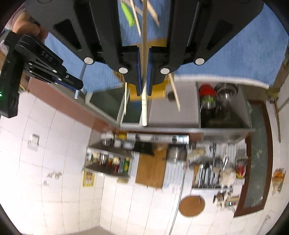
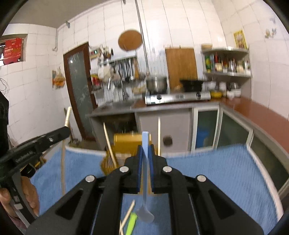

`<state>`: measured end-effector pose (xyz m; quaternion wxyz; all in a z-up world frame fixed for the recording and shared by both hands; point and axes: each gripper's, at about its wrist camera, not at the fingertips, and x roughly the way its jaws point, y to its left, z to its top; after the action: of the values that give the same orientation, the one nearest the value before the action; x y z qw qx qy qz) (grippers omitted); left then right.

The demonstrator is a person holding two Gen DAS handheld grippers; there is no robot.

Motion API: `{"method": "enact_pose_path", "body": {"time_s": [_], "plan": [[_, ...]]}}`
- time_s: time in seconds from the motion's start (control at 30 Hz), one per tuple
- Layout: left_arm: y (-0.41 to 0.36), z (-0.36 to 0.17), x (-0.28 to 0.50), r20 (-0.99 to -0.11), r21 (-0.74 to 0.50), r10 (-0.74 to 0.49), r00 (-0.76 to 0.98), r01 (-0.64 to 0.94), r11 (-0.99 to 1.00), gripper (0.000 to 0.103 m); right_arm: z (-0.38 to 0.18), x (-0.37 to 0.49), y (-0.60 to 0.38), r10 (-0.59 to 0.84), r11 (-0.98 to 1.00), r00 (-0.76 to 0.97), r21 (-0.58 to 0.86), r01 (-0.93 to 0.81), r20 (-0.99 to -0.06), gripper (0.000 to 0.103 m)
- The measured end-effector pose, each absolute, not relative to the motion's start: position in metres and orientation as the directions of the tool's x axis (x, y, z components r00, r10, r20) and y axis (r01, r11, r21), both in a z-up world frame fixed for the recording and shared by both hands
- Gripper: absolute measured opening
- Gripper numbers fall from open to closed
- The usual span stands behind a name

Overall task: Organize utensils
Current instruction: 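Lift both held utensils upright and lower them into the yellow holder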

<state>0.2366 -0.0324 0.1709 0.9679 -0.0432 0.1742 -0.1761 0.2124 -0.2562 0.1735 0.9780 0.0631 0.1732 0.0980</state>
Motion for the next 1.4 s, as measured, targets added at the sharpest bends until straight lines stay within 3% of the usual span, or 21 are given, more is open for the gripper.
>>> {"method": "enact_pose_path", "body": {"time_s": [0.17, 0.33, 0.43, 0.6, 0.8, 1.33, 1.37, 1.4], "plan": [[-0.047, 0.197, 0.265, -0.203, -0.095, -0.321, 0.925, 0.308, 0.947, 0.004, 0.215, 0.241, -0.252, 0.195, 0.978, 0.955, 0.119, -0.172, -0.223, 0.007], [-0.051, 0.198, 0.297, -0.081, -0.093, -0.276, 0.958, 0.269, 0.959, 0.004, 0.218, 0.271, -0.244, 0.169, 0.985, 0.974, 0.069, -0.16, -0.154, 0.007], [-0.05, 0.191, 0.316, -0.014, -0.13, -0.259, 0.966, 0.255, 0.958, 0.004, 0.209, 0.286, -0.243, 0.169, 0.984, 0.975, 0.073, -0.16, -0.143, 0.007], [-0.056, 0.16, 0.339, 0.014, -0.118, -0.237, 0.971, 0.237, 0.964, 0.004, 0.181, 0.305, -0.242, 0.178, 0.983, 0.969, 0.075, -0.167, -0.173, 0.007], [-0.066, 0.127, 0.345, -0.035, -0.061, -0.245, 0.969, 0.242, 0.968, 0.004, 0.149, 0.31, -0.241, 0.189, 0.981, 0.954, 0.075, -0.176, -0.231, 0.007], [-0.043, 0.084, 0.334, -0.337, -0.09, -0.262, 0.904, 0.246, 0.965, 0.005, 0.092, 0.313, -0.245, 0.247, 0.967, 0.894, 0.152, -0.204, -0.373, 0.008], [-0.039, 0.085, 0.33, -0.352, -0.101, -0.26, 0.899, 0.24, 0.966, 0.007, 0.092, 0.312, -0.245, 0.247, 0.967, 0.893, 0.154, -0.202, -0.376, 0.008], [-0.036, 0.087, 0.327, -0.359, -0.109, -0.258, 0.897, 0.234, 0.966, 0.017, 0.093, 0.31, -0.246, 0.246, 0.967, 0.892, 0.156, -0.2, -0.379, 0.009]]}}
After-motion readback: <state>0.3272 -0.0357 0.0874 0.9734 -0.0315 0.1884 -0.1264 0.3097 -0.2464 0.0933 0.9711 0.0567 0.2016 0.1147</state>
